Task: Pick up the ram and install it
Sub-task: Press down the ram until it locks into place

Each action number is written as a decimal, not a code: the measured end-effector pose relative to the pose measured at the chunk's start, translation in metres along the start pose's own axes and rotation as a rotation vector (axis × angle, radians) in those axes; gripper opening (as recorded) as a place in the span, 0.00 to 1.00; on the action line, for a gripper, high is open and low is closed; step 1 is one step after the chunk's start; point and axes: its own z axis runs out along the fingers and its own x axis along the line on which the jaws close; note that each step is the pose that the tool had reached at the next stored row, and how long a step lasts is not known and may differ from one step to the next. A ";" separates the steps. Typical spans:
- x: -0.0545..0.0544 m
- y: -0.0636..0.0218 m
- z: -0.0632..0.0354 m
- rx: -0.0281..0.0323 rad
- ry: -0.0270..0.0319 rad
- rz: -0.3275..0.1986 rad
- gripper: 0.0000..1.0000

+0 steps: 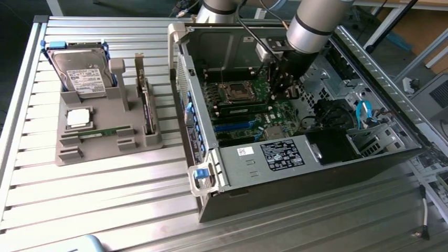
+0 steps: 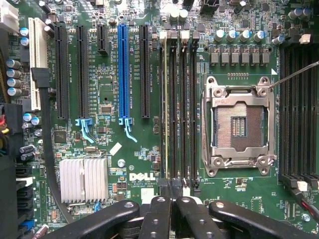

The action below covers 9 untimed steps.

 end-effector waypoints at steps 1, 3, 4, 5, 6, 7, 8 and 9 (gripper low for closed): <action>0.000 -0.0001 0.0033 0.0000 0.0001 0.000 0.11; 0.000 -0.0002 0.0064 0.0000 0.0002 0.000 0.11; 0.000 -0.0002 0.0064 0.0000 0.0002 0.000 0.11; 0.000 -0.0002 0.0064 0.0000 0.0002 0.000 0.11; 0.000 -0.0002 0.0064 0.0000 0.0002 0.000 0.11; 0.000 -0.0002 0.0064 0.0000 0.0002 0.000 0.11; 0.000 -0.0002 0.0065 0.0000 0.0002 0.000 0.11; 0.000 -0.0002 0.0071 0.0001 -0.0002 0.000 0.11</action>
